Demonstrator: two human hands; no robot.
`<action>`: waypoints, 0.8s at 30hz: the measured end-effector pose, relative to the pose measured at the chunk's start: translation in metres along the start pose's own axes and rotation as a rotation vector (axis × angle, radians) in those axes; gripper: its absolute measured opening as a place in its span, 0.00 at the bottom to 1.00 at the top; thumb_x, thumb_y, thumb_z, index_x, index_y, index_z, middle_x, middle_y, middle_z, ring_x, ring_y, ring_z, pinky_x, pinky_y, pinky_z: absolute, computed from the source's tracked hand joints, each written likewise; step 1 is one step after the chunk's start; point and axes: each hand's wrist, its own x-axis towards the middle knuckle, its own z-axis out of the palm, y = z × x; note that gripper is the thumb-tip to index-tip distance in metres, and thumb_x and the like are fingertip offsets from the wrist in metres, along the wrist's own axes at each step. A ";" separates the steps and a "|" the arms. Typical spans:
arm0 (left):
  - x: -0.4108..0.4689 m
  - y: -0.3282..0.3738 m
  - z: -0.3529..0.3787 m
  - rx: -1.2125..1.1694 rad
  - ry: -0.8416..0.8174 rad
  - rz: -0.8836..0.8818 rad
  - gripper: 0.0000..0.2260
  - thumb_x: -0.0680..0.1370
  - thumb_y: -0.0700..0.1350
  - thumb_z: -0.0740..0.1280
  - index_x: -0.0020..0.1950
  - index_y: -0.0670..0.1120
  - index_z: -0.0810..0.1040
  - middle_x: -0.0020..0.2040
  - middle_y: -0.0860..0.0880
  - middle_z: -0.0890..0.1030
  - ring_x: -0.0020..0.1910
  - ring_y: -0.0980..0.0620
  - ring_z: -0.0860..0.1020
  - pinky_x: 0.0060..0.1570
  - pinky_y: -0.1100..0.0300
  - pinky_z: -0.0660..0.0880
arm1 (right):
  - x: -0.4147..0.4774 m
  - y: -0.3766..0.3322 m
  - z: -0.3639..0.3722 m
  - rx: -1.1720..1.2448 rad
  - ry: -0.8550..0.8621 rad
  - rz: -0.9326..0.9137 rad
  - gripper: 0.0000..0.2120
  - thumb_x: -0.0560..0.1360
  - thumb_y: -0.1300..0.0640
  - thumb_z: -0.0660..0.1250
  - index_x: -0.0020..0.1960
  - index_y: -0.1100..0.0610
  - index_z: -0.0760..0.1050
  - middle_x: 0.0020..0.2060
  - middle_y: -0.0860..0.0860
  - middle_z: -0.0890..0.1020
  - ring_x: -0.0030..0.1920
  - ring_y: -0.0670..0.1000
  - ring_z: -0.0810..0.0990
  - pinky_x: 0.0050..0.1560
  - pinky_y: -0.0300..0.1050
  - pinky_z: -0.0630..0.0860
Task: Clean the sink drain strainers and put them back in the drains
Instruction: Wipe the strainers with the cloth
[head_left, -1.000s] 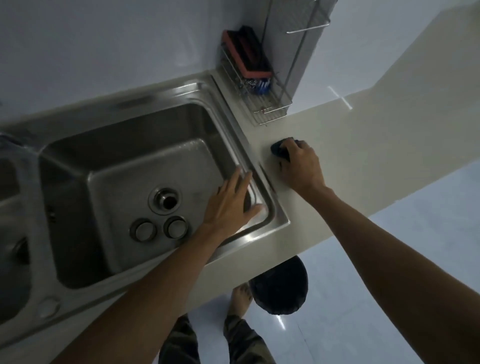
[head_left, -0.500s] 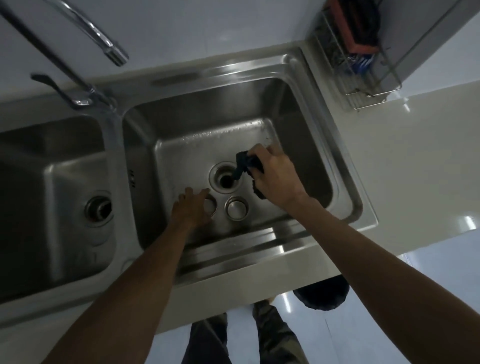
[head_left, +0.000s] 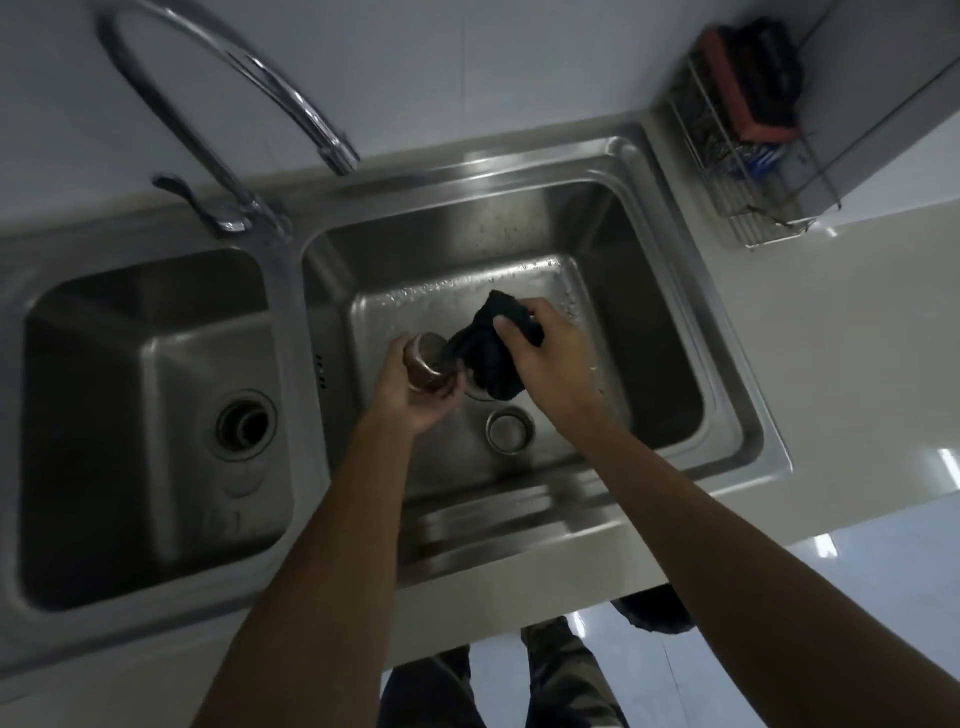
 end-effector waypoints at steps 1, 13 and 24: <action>-0.012 0.005 0.009 0.028 -0.027 -0.012 0.23 0.78 0.57 0.69 0.63 0.41 0.77 0.54 0.40 0.81 0.50 0.44 0.80 0.48 0.53 0.79 | -0.002 -0.006 0.006 0.078 0.006 0.016 0.11 0.80 0.51 0.68 0.60 0.53 0.78 0.49 0.46 0.83 0.51 0.46 0.82 0.51 0.41 0.78; -0.076 0.019 0.025 0.162 -0.128 0.116 0.22 0.83 0.62 0.60 0.58 0.45 0.82 0.49 0.47 0.86 0.47 0.50 0.84 0.48 0.57 0.82 | -0.014 -0.045 0.077 -0.078 -0.199 -0.209 0.23 0.87 0.51 0.53 0.81 0.56 0.59 0.80 0.53 0.62 0.79 0.54 0.62 0.78 0.46 0.59; -0.077 0.050 0.042 0.083 -0.146 0.133 0.23 0.81 0.59 0.65 0.58 0.39 0.82 0.43 0.44 0.84 0.39 0.49 0.83 0.42 0.58 0.82 | -0.033 -0.054 0.075 -0.056 -0.252 -0.349 0.24 0.87 0.55 0.54 0.82 0.56 0.55 0.81 0.54 0.60 0.80 0.55 0.58 0.79 0.50 0.60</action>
